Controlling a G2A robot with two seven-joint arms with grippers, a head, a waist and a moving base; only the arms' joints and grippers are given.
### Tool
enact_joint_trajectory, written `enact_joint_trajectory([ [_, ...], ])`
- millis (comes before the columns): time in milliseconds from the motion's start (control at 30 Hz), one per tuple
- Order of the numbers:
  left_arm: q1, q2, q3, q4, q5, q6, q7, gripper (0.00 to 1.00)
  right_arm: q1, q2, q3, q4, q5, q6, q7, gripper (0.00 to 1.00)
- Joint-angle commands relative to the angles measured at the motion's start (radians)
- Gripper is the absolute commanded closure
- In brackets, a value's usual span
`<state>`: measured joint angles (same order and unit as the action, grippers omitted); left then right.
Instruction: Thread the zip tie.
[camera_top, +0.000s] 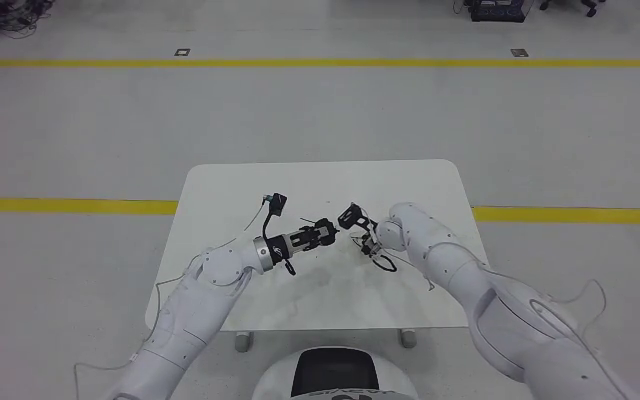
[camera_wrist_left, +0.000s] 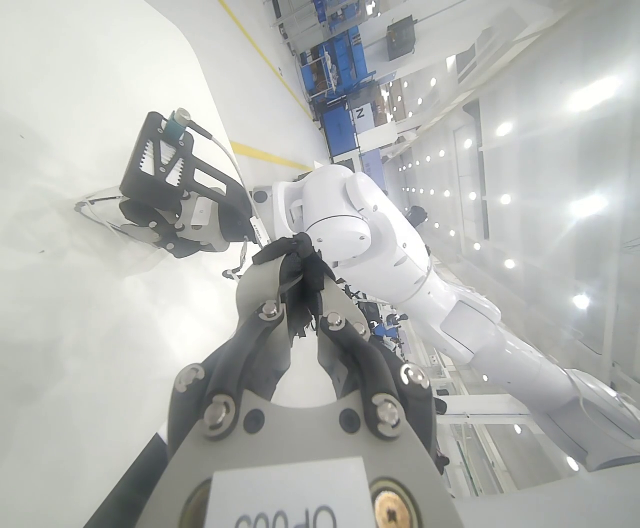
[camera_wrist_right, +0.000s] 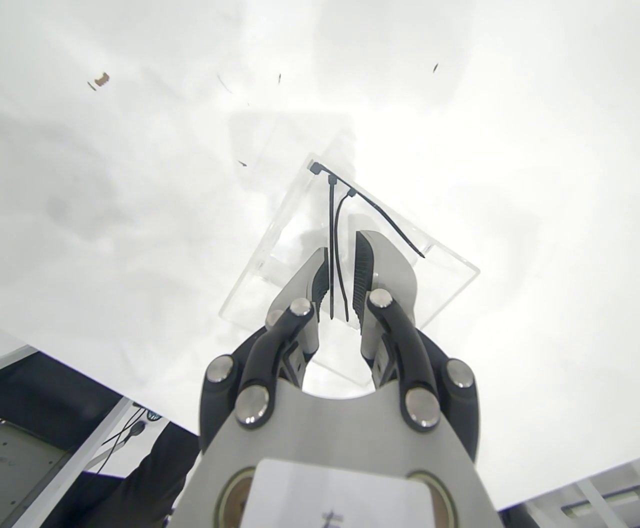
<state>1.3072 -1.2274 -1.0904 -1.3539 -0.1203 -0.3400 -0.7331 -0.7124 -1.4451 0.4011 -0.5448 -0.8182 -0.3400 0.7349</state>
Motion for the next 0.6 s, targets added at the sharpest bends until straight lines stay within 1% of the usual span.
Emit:
enact_joint_trajectory([
  [0, 0.0, 0.0, 0.0, 0.0, 0.0, 0.0, 0.0, 1.0, 0.002, -0.003, -0.004, 0.006, 0.002, 0.0, -0.001, 0.87],
  [200, 0.0, 0.0, 0.0, 0.0, 0.0, 0.0, 0.0, 1.0, 0.008, -0.014, -0.023, 0.023, 0.006, 0.0, -0.002, 0.87],
  [300, 0.0, 0.0, 0.0, 0.0, 0.0, 0.0, 0.0, 1.0, 0.01, -0.019, -0.031, 0.031, 0.008, 0.0, -0.002, 0.89],
  [367, 0.0, 0.0, 0.0, 0.0, 0.0, 0.0, 0.0, 1.0, 0.012, -0.022, -0.036, 0.038, 0.01, 0.0, -0.002, 0.93],
  [567, 0.0, 0.0, 0.0, 0.0, 0.0, 0.0, 0.0, 1.0, 0.017, -0.032, -0.046, 0.057, 0.014, 0.0, -0.005, 0.98],
])
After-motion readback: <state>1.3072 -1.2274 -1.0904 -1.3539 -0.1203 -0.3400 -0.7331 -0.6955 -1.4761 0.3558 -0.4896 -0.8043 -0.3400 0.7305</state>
